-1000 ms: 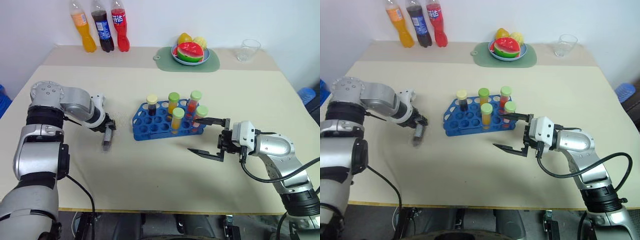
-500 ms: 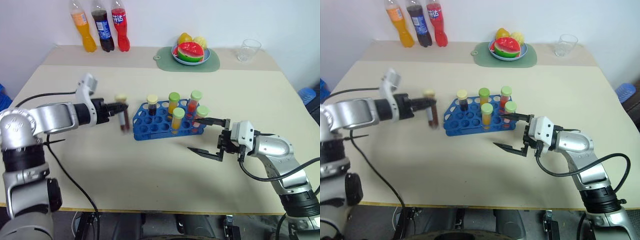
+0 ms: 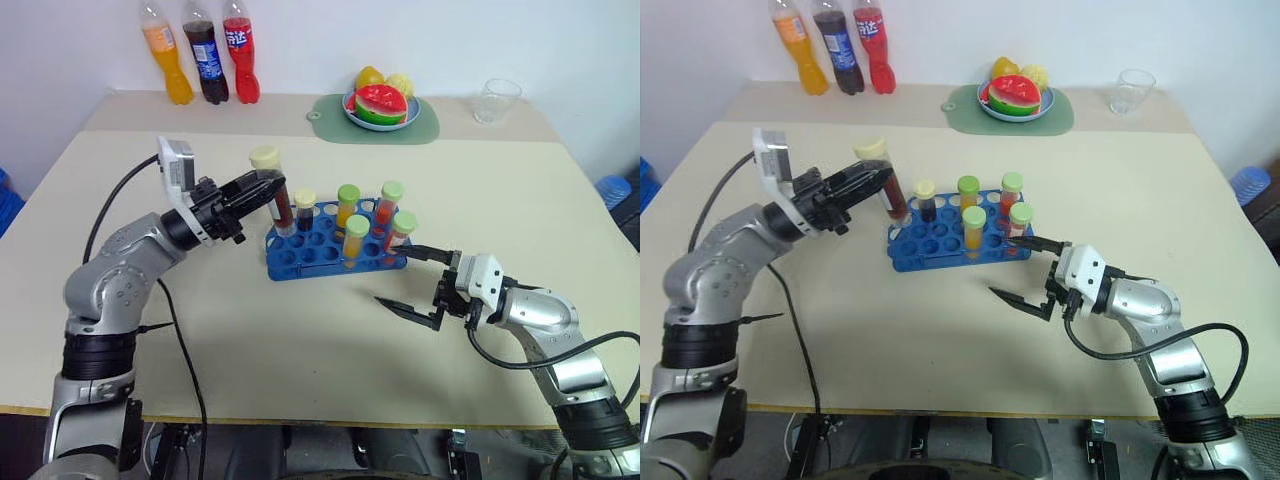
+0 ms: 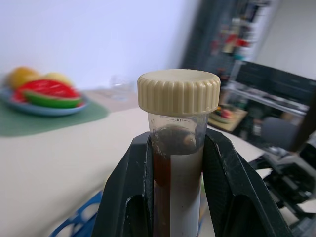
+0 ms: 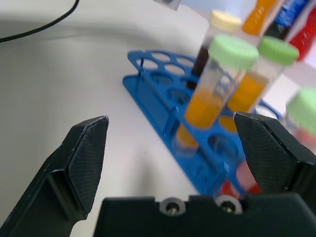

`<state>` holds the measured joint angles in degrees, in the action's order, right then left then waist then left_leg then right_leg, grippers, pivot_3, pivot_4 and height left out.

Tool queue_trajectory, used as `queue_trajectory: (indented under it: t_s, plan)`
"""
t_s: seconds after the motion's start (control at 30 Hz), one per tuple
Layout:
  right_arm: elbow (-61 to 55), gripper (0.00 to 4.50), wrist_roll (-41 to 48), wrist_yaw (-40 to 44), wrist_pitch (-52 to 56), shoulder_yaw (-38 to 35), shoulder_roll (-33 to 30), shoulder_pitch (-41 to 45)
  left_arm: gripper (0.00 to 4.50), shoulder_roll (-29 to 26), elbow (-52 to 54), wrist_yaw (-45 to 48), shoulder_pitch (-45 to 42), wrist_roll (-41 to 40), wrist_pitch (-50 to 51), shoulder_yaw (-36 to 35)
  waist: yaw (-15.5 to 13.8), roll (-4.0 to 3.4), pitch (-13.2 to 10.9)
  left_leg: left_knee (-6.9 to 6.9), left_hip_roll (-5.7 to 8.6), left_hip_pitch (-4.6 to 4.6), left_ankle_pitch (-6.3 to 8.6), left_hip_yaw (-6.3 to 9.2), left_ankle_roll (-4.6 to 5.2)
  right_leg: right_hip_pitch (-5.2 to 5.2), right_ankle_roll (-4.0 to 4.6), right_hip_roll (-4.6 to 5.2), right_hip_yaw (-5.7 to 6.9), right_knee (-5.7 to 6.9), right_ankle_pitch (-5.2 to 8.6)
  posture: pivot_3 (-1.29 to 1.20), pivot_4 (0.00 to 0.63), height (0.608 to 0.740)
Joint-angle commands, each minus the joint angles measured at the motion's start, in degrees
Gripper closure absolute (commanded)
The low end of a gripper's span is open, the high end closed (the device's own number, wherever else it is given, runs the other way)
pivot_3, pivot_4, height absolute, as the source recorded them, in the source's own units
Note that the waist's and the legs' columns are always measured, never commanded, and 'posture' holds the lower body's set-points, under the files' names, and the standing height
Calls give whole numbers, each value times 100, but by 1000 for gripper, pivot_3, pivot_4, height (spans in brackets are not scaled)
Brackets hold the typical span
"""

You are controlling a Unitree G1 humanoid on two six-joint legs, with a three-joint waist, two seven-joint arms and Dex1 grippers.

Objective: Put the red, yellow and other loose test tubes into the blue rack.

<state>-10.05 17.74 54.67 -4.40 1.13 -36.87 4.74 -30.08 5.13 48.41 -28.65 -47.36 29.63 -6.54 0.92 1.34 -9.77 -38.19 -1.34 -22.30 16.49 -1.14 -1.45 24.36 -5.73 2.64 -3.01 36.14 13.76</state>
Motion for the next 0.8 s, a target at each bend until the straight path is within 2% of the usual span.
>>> queue_trajectory:
  t_s: [0.03,0.5,0.8]
  plan:
    - [-343,0,-45,-204,-190,-203,60,-182,3712,74,-305,579,-129,563,-575,317,-6,0,0,0,-1,0,0,1,1,0,-1,-2,0,0,0,0,150,740]
    - [-401,0,-101,-559,-352,-353,118,-750,3712,564,-1930,1582,-399,2117,-2099,1037,-27,-1,2,-4,-1,0,6,-1,11,-2,-2,-2,0,-1,0,0,150,740]
    - [-755,0,-4,-596,-219,-764,-14,-1529,3712,893,-2195,1690,-349,2360,-2440,1141,-28,-5,10,-5,-2,10,8,-1,15,-14,-2,-2,-1,0,0,0,150,740]
